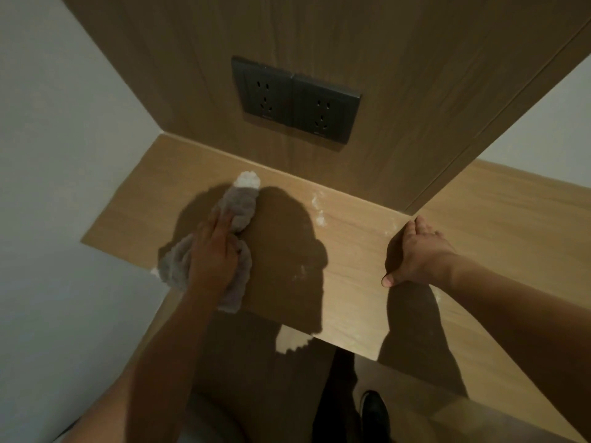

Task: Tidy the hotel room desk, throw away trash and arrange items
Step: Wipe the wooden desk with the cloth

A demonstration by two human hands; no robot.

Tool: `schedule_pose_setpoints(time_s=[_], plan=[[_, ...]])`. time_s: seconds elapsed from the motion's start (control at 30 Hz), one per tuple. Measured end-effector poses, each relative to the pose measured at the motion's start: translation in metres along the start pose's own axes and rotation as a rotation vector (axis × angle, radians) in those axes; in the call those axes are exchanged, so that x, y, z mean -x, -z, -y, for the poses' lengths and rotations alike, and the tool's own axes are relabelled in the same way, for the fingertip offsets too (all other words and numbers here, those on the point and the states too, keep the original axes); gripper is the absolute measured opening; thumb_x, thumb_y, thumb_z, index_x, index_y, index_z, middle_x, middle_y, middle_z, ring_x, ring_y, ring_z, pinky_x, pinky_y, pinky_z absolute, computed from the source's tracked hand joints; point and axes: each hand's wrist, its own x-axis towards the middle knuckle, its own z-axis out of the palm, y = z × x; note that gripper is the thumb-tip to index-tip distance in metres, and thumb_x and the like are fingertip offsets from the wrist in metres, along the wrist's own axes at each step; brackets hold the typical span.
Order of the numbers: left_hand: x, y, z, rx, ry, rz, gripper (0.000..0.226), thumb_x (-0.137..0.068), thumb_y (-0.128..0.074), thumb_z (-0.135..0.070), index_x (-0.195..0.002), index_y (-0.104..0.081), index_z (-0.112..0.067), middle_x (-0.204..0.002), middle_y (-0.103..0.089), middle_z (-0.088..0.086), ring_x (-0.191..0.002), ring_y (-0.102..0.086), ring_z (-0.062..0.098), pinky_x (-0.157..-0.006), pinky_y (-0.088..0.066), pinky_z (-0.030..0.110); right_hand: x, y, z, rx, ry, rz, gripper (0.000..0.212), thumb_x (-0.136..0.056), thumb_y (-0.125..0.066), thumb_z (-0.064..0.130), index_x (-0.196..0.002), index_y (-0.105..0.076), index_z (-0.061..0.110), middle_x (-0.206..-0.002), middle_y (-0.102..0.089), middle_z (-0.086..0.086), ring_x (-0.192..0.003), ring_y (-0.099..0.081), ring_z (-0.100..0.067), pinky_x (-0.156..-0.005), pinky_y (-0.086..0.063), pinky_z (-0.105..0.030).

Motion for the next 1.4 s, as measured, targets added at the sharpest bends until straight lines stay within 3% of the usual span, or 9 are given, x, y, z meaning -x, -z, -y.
schedule_pose_setpoints(time_s=[0.2, 0.3, 0.37, 0.57, 0.73, 0.9, 1.07, 1.2, 1.4], plan=[[0.055, -0.060, -0.082, -0.134, 0.146, -0.014, 0.064, -0.095, -0.027, -0.038, -0.155, -0.034, -0.015, -0.159, -0.034, 0.017, -0.142, -0.034, 0.040, -0.115, -0.032, 0.056, -0.001, 0.000, 0.001, 0.005, 0.000, 0.004, 0.146, -0.061, -0.082, 0.066, -0.154, 0.007, -0.003, -0.163, 0.008, -0.022, -0.152, 0.001, -0.034, -0.124, -0.005, -0.042], [0.090, -0.091, -0.138, -0.055, 0.052, -0.004, 0.054, -0.094, -0.055, -0.026, -0.146, -0.046, -0.014, -0.151, -0.046, 0.015, -0.135, -0.046, 0.036, -0.106, -0.045, 0.054, 0.001, 0.001, 0.001, 0.007, 0.003, -0.004, 0.146, -0.061, -0.081, 0.067, -0.155, 0.006, -0.003, -0.164, 0.007, -0.021, -0.152, 0.001, -0.033, -0.124, -0.005, -0.040], [0.094, -0.088, -0.156, 0.075, 0.064, 0.001, 0.046, -0.095, -0.040, -0.024, -0.136, -0.056, -0.014, -0.143, -0.054, 0.012, -0.128, -0.050, 0.032, -0.102, -0.047, 0.053, 0.002, 0.000, 0.001, 0.006, -0.002, -0.009, 0.146, -0.061, -0.081, 0.067, -0.155, 0.005, -0.003, -0.164, 0.006, -0.021, -0.152, 0.000, -0.033, -0.124, -0.006, -0.040], [0.025, -0.020, -0.062, 0.052, 0.379, -0.404, 0.052, -0.093, -0.040, -0.019, -0.141, -0.054, -0.004, -0.137, -0.051, 0.031, -0.122, -0.047, 0.049, -0.107, -0.032, 0.054, 0.002, 0.000, 0.000, -0.011, 0.006, -0.016, 0.145, -0.060, -0.083, 0.065, -0.155, 0.005, -0.003, -0.164, 0.006, -0.022, -0.152, 0.000, -0.034, -0.123, -0.006, -0.040], [0.025, -0.033, -0.021, -0.261, 0.420, -0.101, 0.055, -0.101, -0.043, -0.030, -0.147, -0.039, 0.001, -0.146, -0.037, 0.034, -0.129, -0.037, 0.052, -0.108, -0.025, 0.062, 0.000, -0.003, -0.003, -0.035, 0.009, -0.019, 0.146, -0.061, -0.083, 0.063, -0.155, 0.008, -0.002, -0.164, 0.009, -0.020, -0.152, 0.003, -0.033, -0.124, -0.005, -0.041], [0.065, -0.073, -0.100, -0.262, 0.516, -0.133, 0.058, -0.099, -0.035, -0.038, -0.146, -0.043, -0.004, -0.138, -0.049, 0.029, -0.119, -0.048, 0.045, -0.102, -0.037, 0.054, -0.001, -0.003, -0.004, -0.066, 0.017, -0.027, 0.146, -0.060, -0.086, 0.060, -0.155, 0.007, -0.001, -0.164, 0.008, -0.020, -0.152, 0.002, -0.033, -0.124, -0.006, -0.041], [0.104, -0.095, -0.175, -0.165, 0.362, 0.120, 0.062, -0.094, -0.034, -0.041, -0.143, -0.050, -0.006, -0.131, -0.052, 0.026, -0.111, -0.050, 0.042, -0.095, -0.044, 0.053, 0.002, -0.007, -0.010, -0.106, 0.041, -0.062, 0.145, -0.058, -0.085, 0.064, -0.156, 0.002, 0.001, -0.165, 0.005, -0.018, -0.152, -0.001, -0.032, -0.123, -0.007, -0.040], [0.063, -0.071, -0.132, -0.105, 0.323, 0.003, 0.064, -0.087, -0.024, -0.037, -0.128, -0.058, -0.001, -0.118, -0.054, 0.030, -0.105, -0.052, 0.047, -0.092, -0.041, 0.054, 0.007, -0.008, -0.026, -0.201, 0.049, -0.153, 0.134, -0.056, -0.086, 0.062, -0.156, -0.012, 0.012, -0.163, -0.012, -0.012, -0.148, -0.019, -0.034, -0.122, -0.020, -0.044], [-0.033, -0.047, -0.049, -0.329, 0.267, 0.036, 0.057, -0.097, -0.035, -0.046, -0.146, -0.046, -0.020, -0.157, -0.029, 0.025, -0.145, -0.019, 0.049, -0.115, -0.017, 0.069, -0.003, 0.002, -0.072, -0.198, -0.067, -0.184, 0.136, -0.062, -0.083, 0.064, -0.157, -0.002, 0.011, -0.165, 0.001, -0.010, -0.151, -0.006, -0.032, -0.123, -0.010, -0.042]])
